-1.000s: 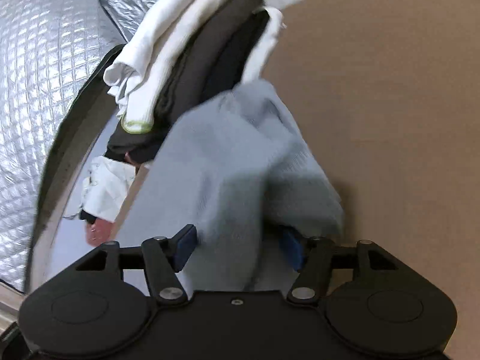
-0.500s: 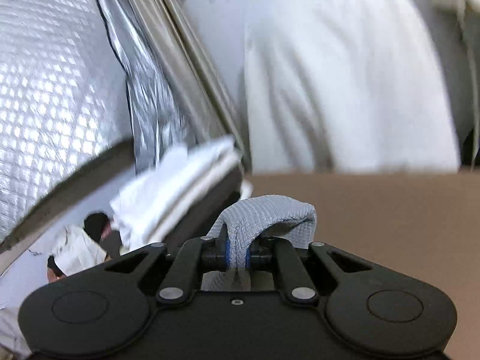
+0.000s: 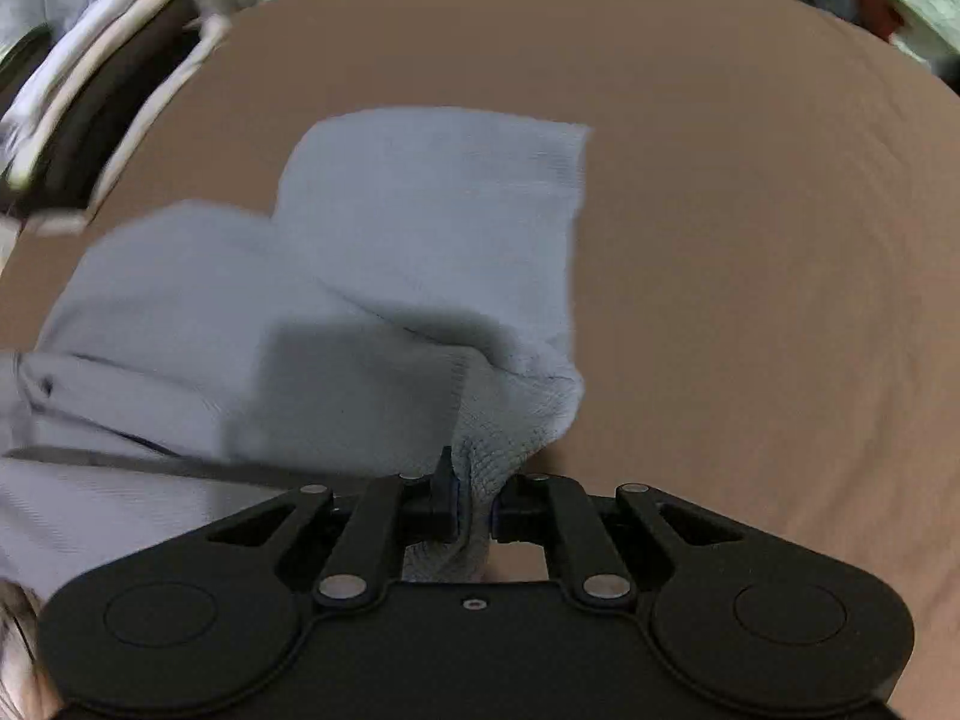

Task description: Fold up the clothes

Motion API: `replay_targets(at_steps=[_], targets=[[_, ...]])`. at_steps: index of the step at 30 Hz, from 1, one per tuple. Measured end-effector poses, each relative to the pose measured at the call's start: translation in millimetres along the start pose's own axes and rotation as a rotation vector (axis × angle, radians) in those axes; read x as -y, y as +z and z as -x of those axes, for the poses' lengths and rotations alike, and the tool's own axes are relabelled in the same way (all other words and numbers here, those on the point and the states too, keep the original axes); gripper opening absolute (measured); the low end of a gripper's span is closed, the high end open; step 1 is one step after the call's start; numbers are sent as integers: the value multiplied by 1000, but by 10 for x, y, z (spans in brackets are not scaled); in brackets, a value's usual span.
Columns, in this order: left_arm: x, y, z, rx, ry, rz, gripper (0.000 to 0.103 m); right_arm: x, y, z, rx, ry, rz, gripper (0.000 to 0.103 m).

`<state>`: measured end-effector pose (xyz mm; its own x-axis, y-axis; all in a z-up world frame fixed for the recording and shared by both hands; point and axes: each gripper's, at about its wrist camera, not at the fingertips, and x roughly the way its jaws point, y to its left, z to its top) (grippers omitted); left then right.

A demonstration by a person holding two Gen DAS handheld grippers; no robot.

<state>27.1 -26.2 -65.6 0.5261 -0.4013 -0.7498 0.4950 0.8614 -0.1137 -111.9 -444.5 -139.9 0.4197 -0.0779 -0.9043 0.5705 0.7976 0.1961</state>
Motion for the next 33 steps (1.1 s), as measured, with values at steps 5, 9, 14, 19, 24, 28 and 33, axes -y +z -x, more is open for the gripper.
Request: replay_targets(at_steps=[5, 9, 14, 19, 24, 28, 33], targets=[[69, -36, -4, -116, -66, -6, 11, -108, 38, 93, 11, -62, 134, 27], [64, 115, 192, -59, -37, -43, 18, 65, 0, 297, 107, -42, 118, 37], [-22, 362, 422, 46, -3, -47, 37, 119, 4, 664, 305, 84, 63, 38], [-112, 502, 533, 97, 36, -6, 42, -130, -50, 765, 368, 148, 169, 45], [-276, 619, 570, 234, 180, 129, 46, -356, -129, 632, 388, 10, 280, 45], [-404, 899, 116, 221, 196, 205, 50, -506, -171, 538, 373, 28, 358, 45], [-455, 941, -557, 218, 426, 218, 51, -741, -220, 470, 373, 27, 498, 46]])
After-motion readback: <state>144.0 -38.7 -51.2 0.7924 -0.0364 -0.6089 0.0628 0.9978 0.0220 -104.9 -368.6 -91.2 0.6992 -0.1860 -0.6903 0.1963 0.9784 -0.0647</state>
